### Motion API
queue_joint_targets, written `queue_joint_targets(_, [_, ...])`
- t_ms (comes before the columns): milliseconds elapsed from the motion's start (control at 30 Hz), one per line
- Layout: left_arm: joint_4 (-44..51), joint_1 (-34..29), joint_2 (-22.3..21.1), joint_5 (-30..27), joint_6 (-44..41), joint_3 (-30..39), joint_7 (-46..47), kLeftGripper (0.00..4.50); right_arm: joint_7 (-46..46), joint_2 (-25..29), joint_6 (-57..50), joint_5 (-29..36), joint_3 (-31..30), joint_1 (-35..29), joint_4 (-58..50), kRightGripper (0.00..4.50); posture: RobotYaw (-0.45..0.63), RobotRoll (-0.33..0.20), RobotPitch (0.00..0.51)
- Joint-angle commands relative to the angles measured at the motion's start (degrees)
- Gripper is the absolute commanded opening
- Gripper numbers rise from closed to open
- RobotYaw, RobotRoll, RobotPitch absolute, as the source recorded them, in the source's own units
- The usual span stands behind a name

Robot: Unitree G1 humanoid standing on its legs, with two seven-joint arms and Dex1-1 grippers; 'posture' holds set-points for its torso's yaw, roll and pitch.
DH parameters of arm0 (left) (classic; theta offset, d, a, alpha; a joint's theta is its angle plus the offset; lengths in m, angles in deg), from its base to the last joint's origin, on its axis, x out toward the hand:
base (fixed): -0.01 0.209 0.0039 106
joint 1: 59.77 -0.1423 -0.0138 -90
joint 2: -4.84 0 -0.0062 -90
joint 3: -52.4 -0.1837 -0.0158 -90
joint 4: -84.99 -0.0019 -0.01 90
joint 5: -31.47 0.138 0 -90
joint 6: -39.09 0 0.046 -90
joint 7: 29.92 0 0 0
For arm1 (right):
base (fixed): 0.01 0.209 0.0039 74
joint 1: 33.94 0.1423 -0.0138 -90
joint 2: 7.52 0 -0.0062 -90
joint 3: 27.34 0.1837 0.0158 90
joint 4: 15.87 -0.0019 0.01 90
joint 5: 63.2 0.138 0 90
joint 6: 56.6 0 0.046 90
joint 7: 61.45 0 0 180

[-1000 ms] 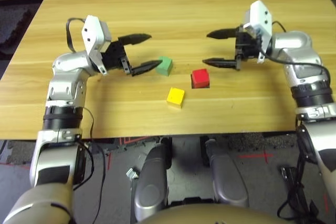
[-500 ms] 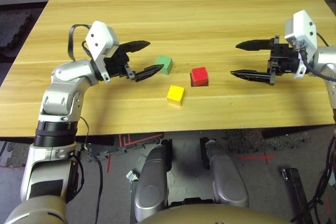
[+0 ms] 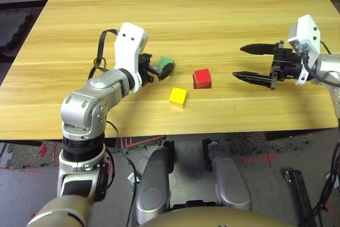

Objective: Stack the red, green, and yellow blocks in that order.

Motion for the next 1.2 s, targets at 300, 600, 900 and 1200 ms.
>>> queue_joint_targets(300, [3.31, 2.92, 7.55, -0.27, -9.65, -1.69, 2.33, 4.5, 1.19, -1.8, 1.84, -0.34, -1.1, 0.53, 1.94, 4.47, 0.3, 0.099, 0.295])
queue_joint_targets(600, [0.0, 2.49, 6.98, 1.34, -8.0, -4.8, 2.07, 4.5, 1.53, -2.15, 2.32, -0.37, -1.25, 0.05, 1.5, 4.47, 0.28, 0.094, 0.281])
queue_joint_targets(900, [-0.96, -0.22, 7.08, 1.96, -6.91, -7.06, 1.46, 4.5, 2.35, -2.93, 2.67, -0.3, -1.47, -0.57, 1.02, 4.47, 0.27, 0.099, 0.286])
queue_joint_targets(1200, [-4.82, -1.46, 6.78, 3.52, -1.78, -7.63, 1.58, 4.5, 2.26, -2.78, 2.45, -0.16, -1.72, -0.14, 0.79, 4.47, 0.26, 0.093, 0.292])
